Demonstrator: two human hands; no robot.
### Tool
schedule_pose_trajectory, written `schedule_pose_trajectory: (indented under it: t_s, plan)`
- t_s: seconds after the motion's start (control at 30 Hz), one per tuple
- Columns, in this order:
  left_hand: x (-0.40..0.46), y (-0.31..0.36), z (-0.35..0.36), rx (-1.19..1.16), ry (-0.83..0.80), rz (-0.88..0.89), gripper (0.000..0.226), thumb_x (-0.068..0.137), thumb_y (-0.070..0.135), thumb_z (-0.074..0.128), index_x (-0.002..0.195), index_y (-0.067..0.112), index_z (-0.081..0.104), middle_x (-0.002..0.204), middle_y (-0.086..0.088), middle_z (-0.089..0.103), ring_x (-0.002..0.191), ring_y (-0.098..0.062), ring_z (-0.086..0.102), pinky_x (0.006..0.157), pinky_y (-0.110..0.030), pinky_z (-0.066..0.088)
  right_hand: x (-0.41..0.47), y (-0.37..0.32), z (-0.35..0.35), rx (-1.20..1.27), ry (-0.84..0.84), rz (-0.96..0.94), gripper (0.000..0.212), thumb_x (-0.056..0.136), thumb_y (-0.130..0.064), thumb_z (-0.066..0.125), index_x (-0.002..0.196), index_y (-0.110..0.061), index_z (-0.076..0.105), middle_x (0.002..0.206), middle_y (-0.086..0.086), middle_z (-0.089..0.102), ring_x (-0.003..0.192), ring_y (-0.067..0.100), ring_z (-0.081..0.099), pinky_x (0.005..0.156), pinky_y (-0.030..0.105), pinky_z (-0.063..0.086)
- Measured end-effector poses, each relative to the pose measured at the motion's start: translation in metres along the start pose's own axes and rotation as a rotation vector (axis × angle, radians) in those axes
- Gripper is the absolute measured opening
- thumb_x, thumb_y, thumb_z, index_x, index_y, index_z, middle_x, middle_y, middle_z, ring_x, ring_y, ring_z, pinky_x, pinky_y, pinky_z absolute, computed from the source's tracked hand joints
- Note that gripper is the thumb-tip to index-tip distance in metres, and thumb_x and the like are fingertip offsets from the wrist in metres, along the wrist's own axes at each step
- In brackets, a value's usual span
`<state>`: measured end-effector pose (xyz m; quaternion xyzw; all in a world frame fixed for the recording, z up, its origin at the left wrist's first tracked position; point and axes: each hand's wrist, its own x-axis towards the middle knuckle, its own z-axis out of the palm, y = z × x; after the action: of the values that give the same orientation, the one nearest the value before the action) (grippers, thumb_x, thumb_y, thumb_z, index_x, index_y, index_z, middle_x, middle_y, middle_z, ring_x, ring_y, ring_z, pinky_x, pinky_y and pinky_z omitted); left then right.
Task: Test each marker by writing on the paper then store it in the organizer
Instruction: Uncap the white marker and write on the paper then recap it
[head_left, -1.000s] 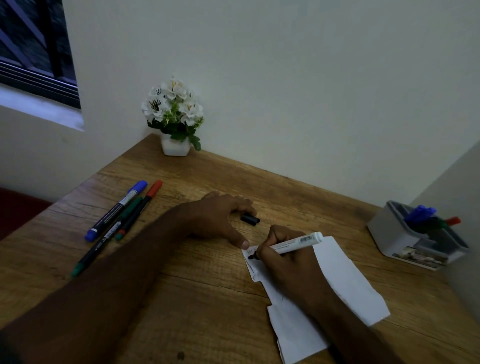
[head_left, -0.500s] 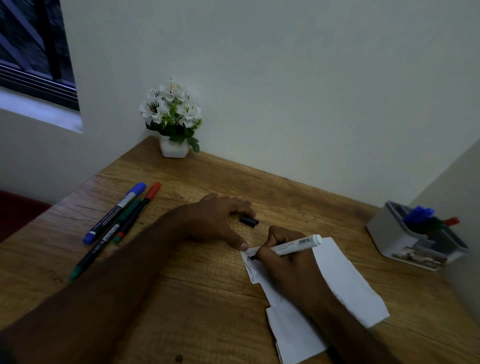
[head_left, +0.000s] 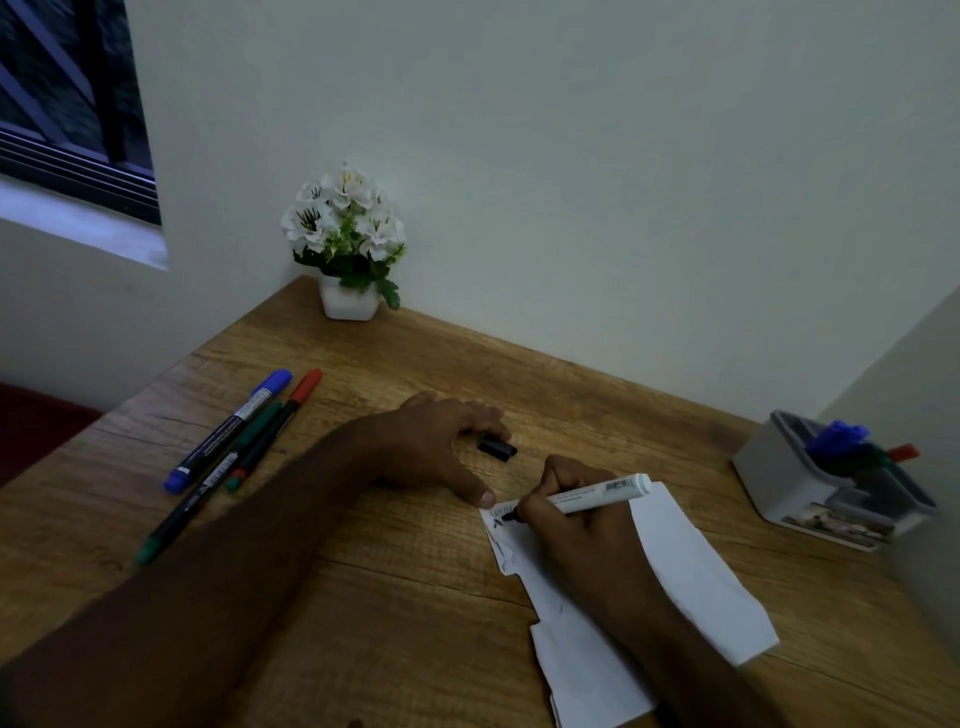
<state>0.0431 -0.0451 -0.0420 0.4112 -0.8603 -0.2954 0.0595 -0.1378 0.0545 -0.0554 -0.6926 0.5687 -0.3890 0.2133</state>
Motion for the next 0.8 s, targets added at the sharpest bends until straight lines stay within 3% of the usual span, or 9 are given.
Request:
schedule_pose_trajectory:
  t_s: [0.13, 0.27, 0.43, 0.57, 0.67, 0.73, 0.8]
  plan:
    - [0.006, -0.008, 0.003, 0.004, 0.001, 0.012, 0.081, 0.076, 0.053, 0.074, 0.145, 0.040, 0.036, 0.161, 0.014, 0.015, 0.149, -0.010, 0.006, 0.120, -0.043, -0.006, -0.001, -0.001, 0.002, -0.020, -0.019, 0.000, 0.032, 0.083, -0.020, 0.060, 0.053, -0.025, 0.049, 0.048, -0.013, 0.050, 0.048, 0.001, 0.046, 0.049, 0.010, 0.035]
    - [0.011, -0.015, 0.006, 0.013, 0.010, 0.024, 0.082, 0.072, 0.059, 0.074, 0.144, 0.043, 0.036, 0.162, 0.013, 0.016, 0.149, -0.011, 0.008, 0.121, -0.047, -0.005, -0.001, 0.001, 0.000, 0.001, -0.003, -0.008, 0.033, 0.084, -0.011, 0.063, 0.055, -0.018, 0.051, 0.049, -0.010, 0.047, 0.048, 0.003, 0.043, 0.049, 0.012, 0.033]
    - [0.013, -0.019, 0.007, -0.007, 0.027, 0.049, 0.080, 0.071, 0.059, 0.075, 0.141, 0.044, 0.039, 0.161, 0.013, 0.019, 0.149, -0.008, 0.006, 0.121, -0.047, -0.005, 0.000, -0.001, 0.003, 0.005, -0.010, 0.001, 0.029, 0.081, -0.026, 0.058, 0.053, -0.025, 0.050, 0.048, -0.013, 0.050, 0.047, 0.000, 0.045, 0.049, 0.010, 0.035]
    - [0.017, -0.023, 0.010, 0.005, 0.029, 0.049, 0.083, 0.069, 0.064, 0.073, 0.141, 0.047, 0.038, 0.161, 0.012, 0.018, 0.149, -0.008, 0.008, 0.120, -0.049, -0.005, 0.001, 0.000, 0.000, -0.001, 0.004, 0.017, 0.026, 0.079, -0.028, 0.056, 0.054, -0.021, 0.049, 0.047, -0.013, 0.048, 0.047, 0.001, 0.044, 0.049, 0.011, 0.035]
    - [0.018, -0.026, 0.010, 0.009, 0.024, 0.054, 0.083, 0.068, 0.066, 0.073, 0.141, 0.048, 0.038, 0.162, 0.012, 0.017, 0.149, -0.009, 0.007, 0.120, -0.050, -0.005, 0.004, 0.001, 0.000, 0.023, -0.122, 0.104, 0.027, 0.067, -0.044, 0.054, 0.055, -0.022, 0.046, 0.046, -0.015, 0.052, 0.049, 0.001, 0.051, 0.052, 0.012, 0.039]
    - [0.019, -0.026, 0.010, 0.002, 0.022, 0.057, 0.083, 0.068, 0.065, 0.073, 0.141, 0.047, 0.038, 0.162, 0.012, 0.017, 0.149, -0.009, 0.006, 0.120, -0.050, -0.005, 0.006, -0.003, 0.001, 0.014, -0.163, 0.202, 0.037, 0.069, -0.052, 0.058, 0.070, -0.015, 0.058, 0.065, -0.010, 0.064, 0.065, 0.007, 0.060, 0.063, 0.017, 0.045]
    - [0.019, -0.026, 0.010, 0.002, 0.018, 0.053, 0.084, 0.067, 0.067, 0.072, 0.141, 0.048, 0.038, 0.162, 0.011, 0.017, 0.150, -0.010, 0.006, 0.120, -0.051, -0.004, 0.005, -0.009, 0.001, 0.020, -0.121, 0.195, 0.074, 0.062, -0.074, 0.059, 0.085, -0.005, 0.067, 0.084, 0.006, 0.064, 0.073, 0.011, 0.057, 0.069, 0.034, 0.046]
